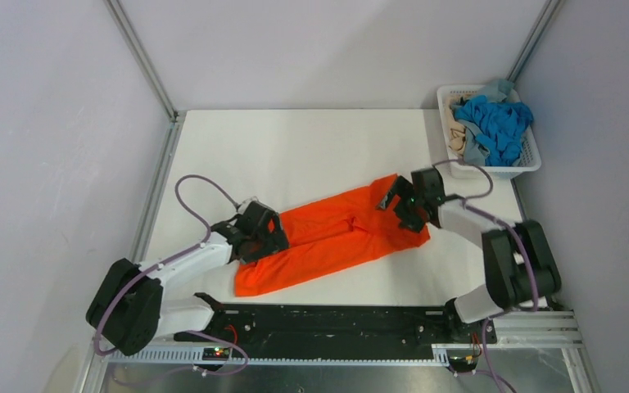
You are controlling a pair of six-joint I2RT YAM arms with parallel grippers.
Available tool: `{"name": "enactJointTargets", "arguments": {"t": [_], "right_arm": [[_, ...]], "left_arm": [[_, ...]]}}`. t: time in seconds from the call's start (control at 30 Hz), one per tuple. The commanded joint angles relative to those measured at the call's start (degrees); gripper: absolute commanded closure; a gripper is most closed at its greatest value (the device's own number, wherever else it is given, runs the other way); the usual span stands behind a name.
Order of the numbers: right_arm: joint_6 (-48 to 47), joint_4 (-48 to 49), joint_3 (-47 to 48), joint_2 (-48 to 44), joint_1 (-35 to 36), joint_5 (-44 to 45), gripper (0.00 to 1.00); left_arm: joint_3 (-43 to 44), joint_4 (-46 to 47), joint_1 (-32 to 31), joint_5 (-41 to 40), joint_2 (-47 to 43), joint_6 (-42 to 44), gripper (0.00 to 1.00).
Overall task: Fold and stack the t-shirts
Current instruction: Rotate the tshirt 90 degrees
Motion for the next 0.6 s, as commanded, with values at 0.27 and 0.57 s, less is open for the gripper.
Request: {"name": "enactJointTargets", "arguments": {"t": [0.27, 0.57], "right_arm": [[-10.6, -10.46, 36.49, 31.13, -3.54, -2.98, 0.01], [-13.27, -21.85, 72.7, 56.56, 0.37, -5.35, 0.01]], "left_arm": [[5.65, 4.0, -12.57, -0.21, 9.4, -12.85, 0.0], [14.27, 7.58, -23.34, 1.54, 20.37, -18.14, 0.0]]}}
